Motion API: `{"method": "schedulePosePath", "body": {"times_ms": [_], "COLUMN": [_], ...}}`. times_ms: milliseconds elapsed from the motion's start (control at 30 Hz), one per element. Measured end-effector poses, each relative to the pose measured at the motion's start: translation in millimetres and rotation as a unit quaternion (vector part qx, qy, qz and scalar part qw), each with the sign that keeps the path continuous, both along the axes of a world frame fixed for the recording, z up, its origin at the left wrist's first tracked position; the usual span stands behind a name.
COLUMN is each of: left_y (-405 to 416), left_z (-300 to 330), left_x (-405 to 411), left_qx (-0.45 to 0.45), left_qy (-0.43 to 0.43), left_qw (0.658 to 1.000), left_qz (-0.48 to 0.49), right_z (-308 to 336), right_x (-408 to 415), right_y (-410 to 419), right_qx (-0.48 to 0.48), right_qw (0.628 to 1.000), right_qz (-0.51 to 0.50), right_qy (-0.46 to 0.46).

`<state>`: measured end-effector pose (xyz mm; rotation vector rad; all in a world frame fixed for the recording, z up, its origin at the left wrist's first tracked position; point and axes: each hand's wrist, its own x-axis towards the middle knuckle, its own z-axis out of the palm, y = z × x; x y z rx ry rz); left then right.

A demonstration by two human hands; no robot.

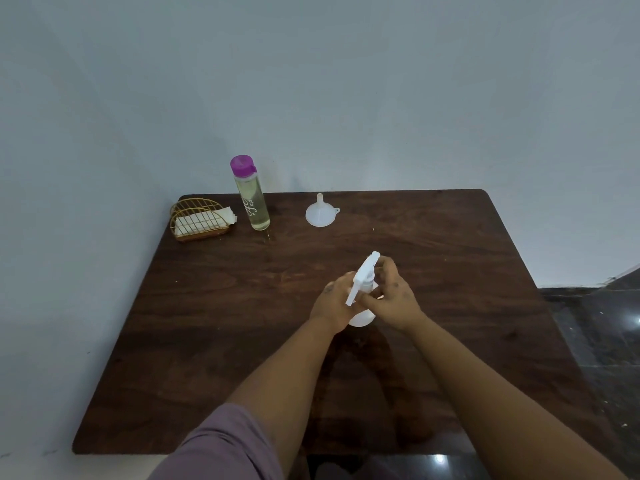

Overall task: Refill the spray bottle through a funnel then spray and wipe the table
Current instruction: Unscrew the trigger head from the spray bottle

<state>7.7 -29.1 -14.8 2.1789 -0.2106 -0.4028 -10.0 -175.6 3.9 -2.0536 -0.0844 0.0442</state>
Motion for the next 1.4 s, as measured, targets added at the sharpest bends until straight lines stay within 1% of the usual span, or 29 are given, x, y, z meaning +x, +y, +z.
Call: {"method": "schedulePosePath", "body": {"times_ms": [67,133,167,233,300,333,400,467,533,567,633,700,767,867,933,1067,1100,1133,1200,1233,1267,1333,1367,1400], "left_y": [0,0,-1,-1,0,0,0,0,-1,-2,-1,-1,-1,-2,-2,-1,-2,-2,-1,0,0,0,0,-1], "left_z": [3,2,-2,-10,-3,1,5,4,6,5,2,2,2,2,1,-1,2,4,5,5,6,6,6,7], "left_x": [0,0,1,3,1,0,-2,-1,-1,0,0,0,0,0,-2,-1,-1,-1,0,1,1,1,0,-2], "left_qx": [0.011,0.014,0.011,0.011,0.016,0.017,0.012,0.010,0.010,0.010,0.018,0.019,0.012,0.010,0.006,0.007,0.004,0.004,0.012,0.024,0.037,0.050,0.048,0.045], "left_qy": [0.005,0.007,0.008,0.007,0.005,0.005,0.013,0.010,0.013,0.012,0.010,0.009,0.016,0.041,0.044,0.039,0.039,0.037,0.031,0.031,0.024,0.024,0.031,0.034], "left_qw": [1.000,1.000,1.000,1.000,1.000,1.000,1.000,1.000,1.000,1.000,1.000,1.000,1.000,0.999,0.999,0.999,0.999,0.999,0.999,0.999,0.999,0.998,0.998,0.998], "left_qz": [-0.004,-0.007,-0.006,-0.002,-0.006,-0.006,-0.004,-0.001,-0.003,-0.003,-0.004,-0.002,0.003,0.018,0.022,0.017,0.016,0.014,0.006,0.001,-0.001,0.001,0.002,0.005], "right_z": [-10,-15,-16,-14,-10,-9,-9,-11,-11,-12,-11,-8,-3,-3,-5,-7,-6,-5,0,3,4,3,4,8], "right_x": [-2,-4,-4,-6,-10,-11,-10,-4,0,0,-7,-13,-17,-10,-5,-4,-2,-1,0,0,-1,-1,0,2], "right_y": [12,15,12,4,-2,-2,3,10,14,13,9,6,8,13,12,5,3,1,2,4,7,12,12,11], "right_qx": [0.008,0.010,0.015,0.028,0.057,0.060,0.019,0.002,-0.014,-0.017,0.010,0.031,0.029,0.031,-0.005,-0.005,0.000,0.010,0.054,0.050,0.011,-0.048,-0.064,-0.078], "right_qw": [0.997,0.996,0.997,0.999,0.996,0.996,0.999,0.998,0.995,0.995,0.998,0.999,0.999,0.998,0.997,0.999,1.000,1.000,0.994,0.991,0.995,0.999,0.998,0.996], "right_qz": [-0.060,-0.067,-0.054,-0.014,-0.001,-0.001,-0.017,-0.065,-0.093,-0.086,-0.051,-0.023,-0.010,-0.055,-0.069,-0.018,-0.006,0.004,0.014,0.017,0.017,-0.005,-0.023,-0.035], "right_qy": [-0.041,-0.055,-0.045,0.010,0.065,0.070,0.028,-0.019,-0.039,-0.042,-0.040,-0.011,0.011,-0.015,-0.038,-0.039,-0.029,0.000,0.099,0.121,0.098,0.025,0.011,0.017]}}
